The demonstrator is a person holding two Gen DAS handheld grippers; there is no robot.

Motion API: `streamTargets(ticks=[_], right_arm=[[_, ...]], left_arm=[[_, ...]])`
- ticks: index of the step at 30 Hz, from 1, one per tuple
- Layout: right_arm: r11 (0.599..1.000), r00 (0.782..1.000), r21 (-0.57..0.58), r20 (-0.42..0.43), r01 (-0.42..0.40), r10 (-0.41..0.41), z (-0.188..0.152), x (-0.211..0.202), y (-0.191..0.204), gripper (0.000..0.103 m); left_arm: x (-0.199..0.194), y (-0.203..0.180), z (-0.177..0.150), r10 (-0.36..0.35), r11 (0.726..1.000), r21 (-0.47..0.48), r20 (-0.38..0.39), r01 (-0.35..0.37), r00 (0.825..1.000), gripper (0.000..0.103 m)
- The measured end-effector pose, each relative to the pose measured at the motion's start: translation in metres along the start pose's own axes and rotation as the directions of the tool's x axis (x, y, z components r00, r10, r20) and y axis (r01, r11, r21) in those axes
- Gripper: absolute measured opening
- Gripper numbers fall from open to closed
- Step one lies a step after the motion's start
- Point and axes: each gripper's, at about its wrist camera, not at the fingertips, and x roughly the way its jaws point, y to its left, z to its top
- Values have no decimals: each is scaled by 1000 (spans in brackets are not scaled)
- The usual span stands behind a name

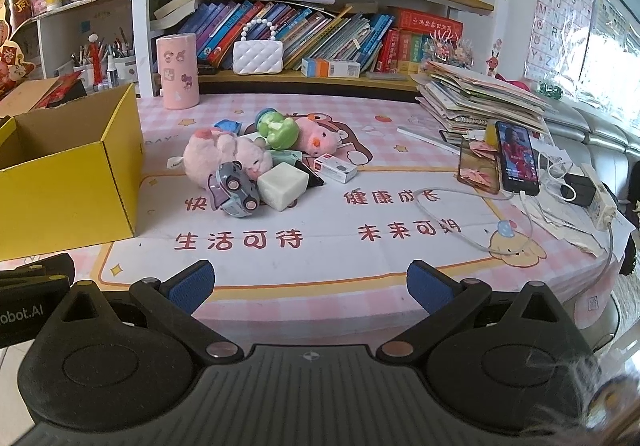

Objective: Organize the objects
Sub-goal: 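Move both tools toward the pile of toys beside the yellow box, then grasp the grey toy car with the left gripper while the right grasps the white foam cube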

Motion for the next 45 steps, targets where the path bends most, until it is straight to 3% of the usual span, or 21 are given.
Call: streamTargets(ticks=[19, 36, 39, 45], right_arm=[[1000, 999, 16, -33, 23, -23, 11, 23, -25, 103], [999, 999, -33, -53, -11, 9, 48, 84, -61, 103], [998, 998, -68, -60, -9, 5, 55, 100, -66, 98], [996, 996, -85, -89, -24, 17, 68, 134, -80, 79]], left_arm=[[23, -31, 11, -32, 999, 13, -37, 32, 999, 103], [70, -74, 37, -121, 988, -102, -62, 114, 991, 103], [79, -83, 41, -129, 985, -125, -60, 120, 990, 102], [95, -98, 47, -114, 983, -155, -72, 101, 991, 98]])
